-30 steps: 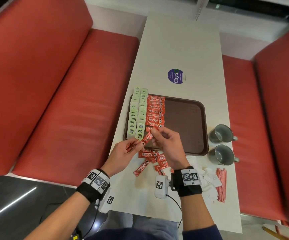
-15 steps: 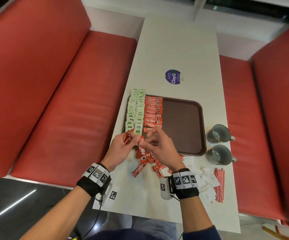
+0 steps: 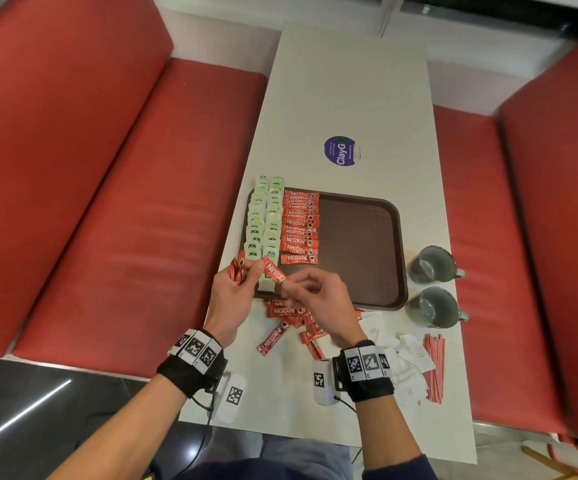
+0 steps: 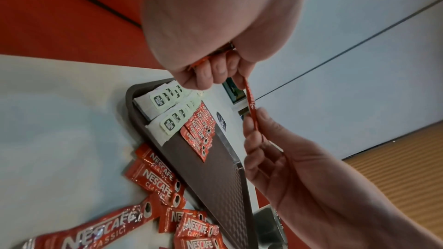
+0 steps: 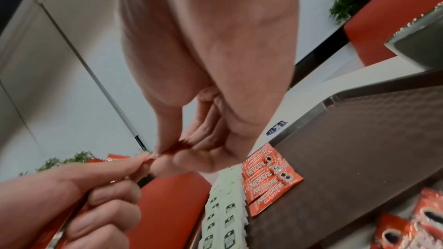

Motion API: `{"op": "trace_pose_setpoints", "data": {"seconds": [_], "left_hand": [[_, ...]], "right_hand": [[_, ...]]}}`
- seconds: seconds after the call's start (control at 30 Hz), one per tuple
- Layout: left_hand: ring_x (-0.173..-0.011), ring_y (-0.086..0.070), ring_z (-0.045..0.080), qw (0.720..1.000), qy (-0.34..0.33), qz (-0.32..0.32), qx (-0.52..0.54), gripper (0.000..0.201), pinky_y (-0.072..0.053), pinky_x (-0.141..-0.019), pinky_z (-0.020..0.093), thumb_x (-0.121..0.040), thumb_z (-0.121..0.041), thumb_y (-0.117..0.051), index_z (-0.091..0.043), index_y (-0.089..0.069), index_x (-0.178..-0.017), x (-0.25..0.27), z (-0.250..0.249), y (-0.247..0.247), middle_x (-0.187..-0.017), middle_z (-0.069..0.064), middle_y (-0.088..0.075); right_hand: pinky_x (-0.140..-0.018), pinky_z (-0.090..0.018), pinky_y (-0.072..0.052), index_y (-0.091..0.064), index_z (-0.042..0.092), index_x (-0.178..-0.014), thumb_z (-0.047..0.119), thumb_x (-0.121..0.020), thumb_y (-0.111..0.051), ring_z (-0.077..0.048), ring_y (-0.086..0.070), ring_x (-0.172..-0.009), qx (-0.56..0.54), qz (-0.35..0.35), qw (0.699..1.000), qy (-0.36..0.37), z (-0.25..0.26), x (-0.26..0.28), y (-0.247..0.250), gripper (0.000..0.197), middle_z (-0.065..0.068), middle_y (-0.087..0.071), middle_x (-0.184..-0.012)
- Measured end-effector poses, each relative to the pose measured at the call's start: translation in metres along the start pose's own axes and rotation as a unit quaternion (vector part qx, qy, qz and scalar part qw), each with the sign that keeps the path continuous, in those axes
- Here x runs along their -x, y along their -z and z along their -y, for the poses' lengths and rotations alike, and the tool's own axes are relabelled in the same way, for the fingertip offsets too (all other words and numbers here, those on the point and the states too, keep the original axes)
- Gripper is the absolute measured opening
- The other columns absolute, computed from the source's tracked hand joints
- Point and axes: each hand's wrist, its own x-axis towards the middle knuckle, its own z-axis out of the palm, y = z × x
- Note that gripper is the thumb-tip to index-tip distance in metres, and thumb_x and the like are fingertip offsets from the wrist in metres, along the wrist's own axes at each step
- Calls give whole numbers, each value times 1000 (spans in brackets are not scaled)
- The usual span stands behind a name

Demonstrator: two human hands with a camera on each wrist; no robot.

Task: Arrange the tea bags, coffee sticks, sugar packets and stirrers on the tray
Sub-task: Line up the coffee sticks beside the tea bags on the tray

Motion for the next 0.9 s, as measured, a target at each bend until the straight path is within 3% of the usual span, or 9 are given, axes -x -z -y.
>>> {"op": "trace_pose_setpoints", "data": {"seconds": [0.1,0.2,0.27,0.3,0.4,0.47,0.6,0.8,0.9], "left_hand": [[-114,-54,36,1000,6,17,-18,10,-50,-96,52,-105,-25,-70,-16,-75,-104,-4,8,6,-103,12,-73],[-102,-71,28,996,-7,68,-62,15,-65,-78,30,-104,-24,-73,-25,-74,-118,-11,26,13,-98,-19,-72],[-80,-58,16,982,-22,130,-136,26,-59,-83,21,-102,-33,-76,-38,-73,-127,-16,36,14,-71,-19,-48],[-71,-49,11,972,-29,155,-172,28,-51,-78,19,-100,-37,-77,-41,-73,-128,-17,38,12,-66,-16,-41],[-66,-60,-2,961,-36,171,-216,16,-43,-69,10,-95,-36,-83,-31,-79,-110,-18,36,3,-64,-22,-64],[-80,-69,-7,959,-40,162,-230,14,-47,-72,9,-92,-37,-86,-26,-80,-100,-22,35,3,-78,-21,-76],[-75,-64,-11,936,-58,160,-307,15,-43,-65,6,-90,-40,-87,-27,-80,-92,-28,25,7,-75,-18,-72],[-83,-64,3,923,-60,147,-349,18,-43,-63,11,-95,-45,-80,-28,-75,-93,-36,31,6,-87,-12,-72],[-86,-68,8,923,-76,113,-361,24,-50,-66,19,-106,-48,-63,-29,-64,-92,-39,33,2,-94,-6,-73]], "right_hand": [[-82,-30,-65,-83,29,-100,35,-96,-84,-6,-76,-83,136,-97,985,45,-2,-4,10,7,12,-80,-87],[-80,-19,-58,-85,28,-102,40,-93,-85,1,-70,-86,267,-85,957,75,0,-8,19,14,17,-76,-93],[-79,-16,-56,-85,27,-99,40,-92,-85,2,-67,-86,324,-46,940,97,3,-9,22,14,15,-75,-93],[-78,-13,-54,-85,27,-99,38,-92,-85,3,-67,-85,329,-29,938,110,4,-9,22,12,15,-76,-92],[-78,-12,-53,-85,28,-98,32,-94,-85,2,-69,-87,306,-12,943,130,4,-9,21,6,15,-77,-91],[-81,-16,-57,-85,30,-96,32,-95,-85,1,-71,-89,279,-14,952,123,1,-10,25,3,18,-77,-91],[-82,-20,-61,-83,31,-93,29,-95,-85,0,-73,-89,234,-21,968,87,-11,-8,38,3,19,-78,-88],[-88,-29,-64,-80,34,-93,23,-98,-82,1,-73,-90,263,-2,964,48,-33,-23,47,12,18,-78,-90],[-93,-33,-64,-77,32,-96,21,-100,-79,-3,-72,-95,267,-43,963,18,-40,-40,54,12,15,-76,-94]]}}
